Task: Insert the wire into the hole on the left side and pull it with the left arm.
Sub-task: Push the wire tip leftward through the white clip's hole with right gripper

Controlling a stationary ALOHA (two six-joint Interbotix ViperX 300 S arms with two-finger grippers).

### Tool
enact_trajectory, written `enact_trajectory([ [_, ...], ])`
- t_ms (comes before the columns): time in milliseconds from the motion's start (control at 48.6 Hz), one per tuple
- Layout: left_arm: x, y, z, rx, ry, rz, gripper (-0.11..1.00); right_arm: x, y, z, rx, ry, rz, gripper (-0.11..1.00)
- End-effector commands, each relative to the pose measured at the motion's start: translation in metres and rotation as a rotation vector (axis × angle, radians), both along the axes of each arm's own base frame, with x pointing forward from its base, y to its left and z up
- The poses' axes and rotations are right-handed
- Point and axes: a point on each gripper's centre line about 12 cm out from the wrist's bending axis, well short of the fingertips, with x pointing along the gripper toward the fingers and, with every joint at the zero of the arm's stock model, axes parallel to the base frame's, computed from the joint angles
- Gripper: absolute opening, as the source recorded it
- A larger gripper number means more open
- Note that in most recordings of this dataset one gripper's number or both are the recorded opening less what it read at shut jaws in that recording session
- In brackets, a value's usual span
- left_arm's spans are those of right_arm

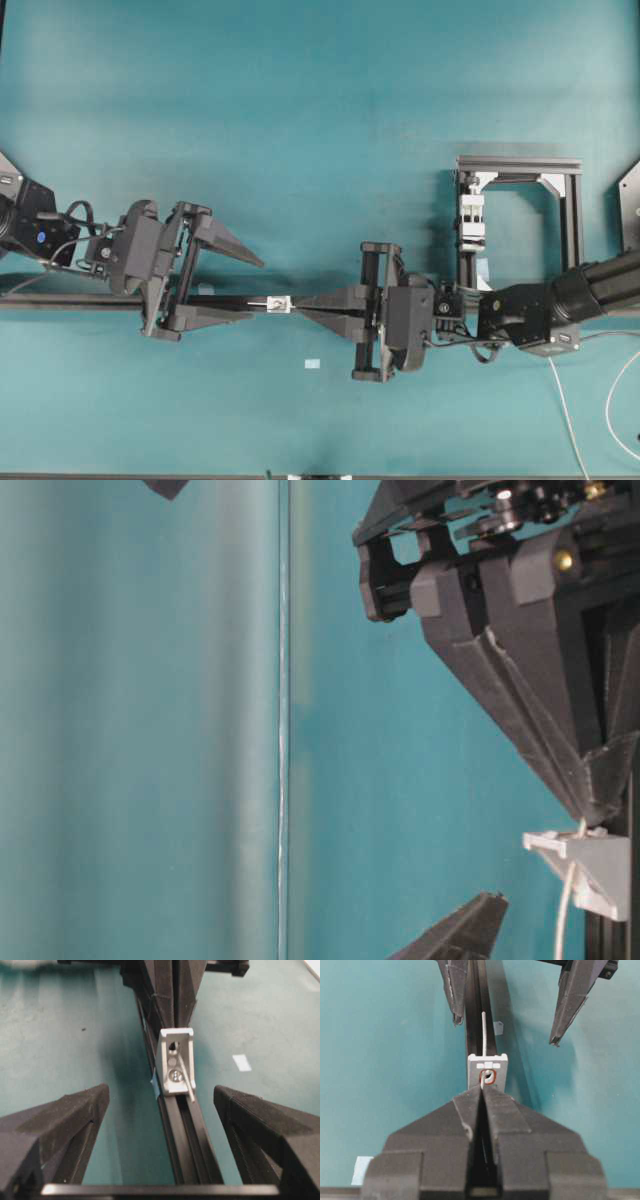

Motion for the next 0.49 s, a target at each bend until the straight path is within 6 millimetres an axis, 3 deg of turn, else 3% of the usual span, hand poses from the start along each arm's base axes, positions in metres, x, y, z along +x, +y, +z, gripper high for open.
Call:
enact_trajectory([
  [0,0.0056,0.0008,0.0104,-0.009,-0.033,0.006,0.65,0.0045,-0.0053,0.0038,0.009,-0.006,-0.015,0.01],
  [473,0.0136,-0.0036,0.0109,-0.051,0.068,0.012,0.65,0.0064,-0.0047,0.0039,0.018,0.007,-0.01,0.01],
])
